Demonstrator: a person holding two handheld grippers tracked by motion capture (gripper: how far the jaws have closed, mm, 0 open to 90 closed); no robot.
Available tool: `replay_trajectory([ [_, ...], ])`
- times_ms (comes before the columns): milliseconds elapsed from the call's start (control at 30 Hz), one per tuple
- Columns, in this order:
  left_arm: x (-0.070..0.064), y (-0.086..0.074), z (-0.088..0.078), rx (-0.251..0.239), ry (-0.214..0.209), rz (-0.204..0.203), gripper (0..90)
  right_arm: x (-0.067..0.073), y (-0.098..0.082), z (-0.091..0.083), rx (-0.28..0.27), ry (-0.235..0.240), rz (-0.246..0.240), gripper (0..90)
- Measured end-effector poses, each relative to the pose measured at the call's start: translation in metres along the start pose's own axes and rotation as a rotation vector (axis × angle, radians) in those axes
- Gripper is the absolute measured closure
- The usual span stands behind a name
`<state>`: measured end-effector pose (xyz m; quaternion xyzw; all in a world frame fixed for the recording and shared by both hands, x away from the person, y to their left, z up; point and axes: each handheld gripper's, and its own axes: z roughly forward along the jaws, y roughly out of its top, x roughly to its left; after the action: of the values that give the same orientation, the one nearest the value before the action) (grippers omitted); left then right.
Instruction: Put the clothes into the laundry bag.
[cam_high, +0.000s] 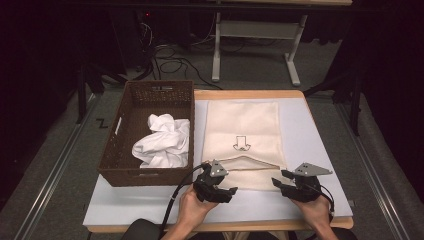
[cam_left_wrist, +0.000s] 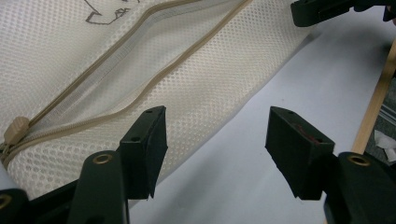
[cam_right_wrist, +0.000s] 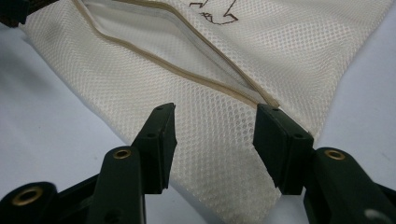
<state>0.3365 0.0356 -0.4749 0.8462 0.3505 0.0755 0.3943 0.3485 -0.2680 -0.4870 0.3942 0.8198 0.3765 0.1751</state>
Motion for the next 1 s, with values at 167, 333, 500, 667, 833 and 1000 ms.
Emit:
replay_trajectory([
  [167,-0.003,0.007,0.003,0.014,-0.003,0.023,38.4,-0.001,0.0,0.0,0.0,-0.002,-0.005,49.2],
  [333,-0.005,0.015,0.008,0.023,-0.005,0.05,38.3,-0.001,0.0,0.0,0.003,0.0,-0.003,49.2],
  [500,-0.007,0.019,0.015,0.049,-0.006,0.062,40.4,-0.001,0.0,0.0,0.002,-0.001,-0.003,49.2],
  [667,-0.007,0.021,0.021,0.044,-0.009,0.062,40.8,-0.001,0.0,0.0,0.003,-0.001,-0.004,49.3],
  [833,-0.008,0.024,0.025,0.037,-0.011,0.063,40.6,-0.001,0.0,0.0,0.006,-0.001,-0.002,49.3],
  [1000,-0.007,0.026,0.031,0.014,-0.006,0.055,40.9,-0.001,0.0,0.0,0.005,-0.001,0.002,49.4],
])
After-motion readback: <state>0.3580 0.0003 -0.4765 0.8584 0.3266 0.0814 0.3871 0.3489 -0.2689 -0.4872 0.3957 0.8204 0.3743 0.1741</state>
